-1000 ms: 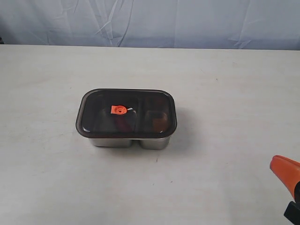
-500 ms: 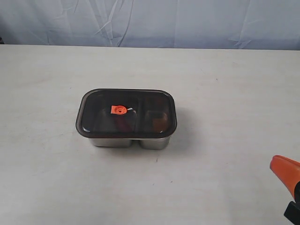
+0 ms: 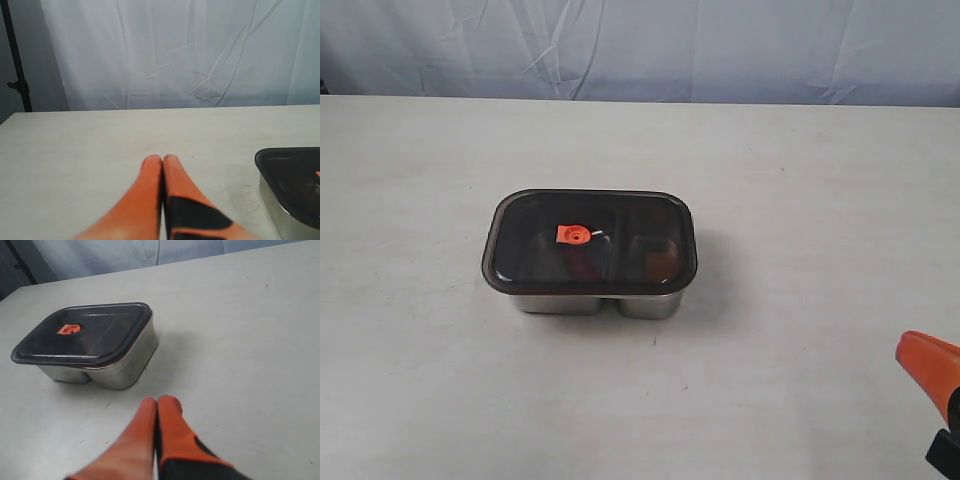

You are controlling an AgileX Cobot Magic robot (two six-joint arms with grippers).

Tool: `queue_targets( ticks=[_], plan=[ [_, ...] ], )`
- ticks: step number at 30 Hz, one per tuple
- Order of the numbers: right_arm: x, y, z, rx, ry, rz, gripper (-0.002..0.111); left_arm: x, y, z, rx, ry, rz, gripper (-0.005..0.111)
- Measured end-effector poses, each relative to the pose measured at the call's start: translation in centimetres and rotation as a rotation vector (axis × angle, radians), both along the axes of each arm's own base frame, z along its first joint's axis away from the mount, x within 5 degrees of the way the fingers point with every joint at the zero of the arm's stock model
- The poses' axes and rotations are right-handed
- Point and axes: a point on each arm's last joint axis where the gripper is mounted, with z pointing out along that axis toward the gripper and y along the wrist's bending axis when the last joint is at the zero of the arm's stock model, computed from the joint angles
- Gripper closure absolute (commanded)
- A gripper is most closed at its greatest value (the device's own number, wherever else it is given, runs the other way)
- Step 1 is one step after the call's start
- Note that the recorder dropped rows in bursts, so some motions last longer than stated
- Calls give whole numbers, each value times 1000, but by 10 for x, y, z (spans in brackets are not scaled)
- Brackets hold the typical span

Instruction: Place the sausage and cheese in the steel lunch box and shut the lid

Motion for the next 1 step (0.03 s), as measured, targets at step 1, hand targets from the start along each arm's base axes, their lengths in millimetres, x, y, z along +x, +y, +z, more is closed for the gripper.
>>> queue_targets(
  ticks=[1],
  plan=[
    [0, 0, 0, 0, 0, 0, 109, 0, 0, 0, 0, 0, 0, 107]
  ],
)
